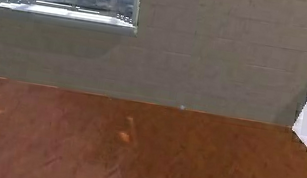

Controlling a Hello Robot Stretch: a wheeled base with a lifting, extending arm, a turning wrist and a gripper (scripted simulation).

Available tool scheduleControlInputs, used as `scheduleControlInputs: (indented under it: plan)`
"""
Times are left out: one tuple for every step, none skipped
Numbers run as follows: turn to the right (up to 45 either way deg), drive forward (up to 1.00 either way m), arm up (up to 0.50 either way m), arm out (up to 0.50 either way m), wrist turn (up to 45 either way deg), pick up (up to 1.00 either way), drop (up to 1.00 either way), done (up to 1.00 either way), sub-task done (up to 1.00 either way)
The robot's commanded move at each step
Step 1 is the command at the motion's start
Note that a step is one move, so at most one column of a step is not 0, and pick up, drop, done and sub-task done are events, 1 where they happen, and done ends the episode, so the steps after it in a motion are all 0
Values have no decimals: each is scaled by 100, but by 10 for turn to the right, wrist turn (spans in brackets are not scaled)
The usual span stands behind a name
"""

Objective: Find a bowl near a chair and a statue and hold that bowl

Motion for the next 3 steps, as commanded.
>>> scheduleControlInputs:
  plan:
    - [0, 90, 0, 0, 0, 0, 0, 0, 0]
    - [420, 0, 0, 0, 0, 0, 0, 0, 0]
    - [0, 45, 0, 0, 0, 0, 0, 0, 0]
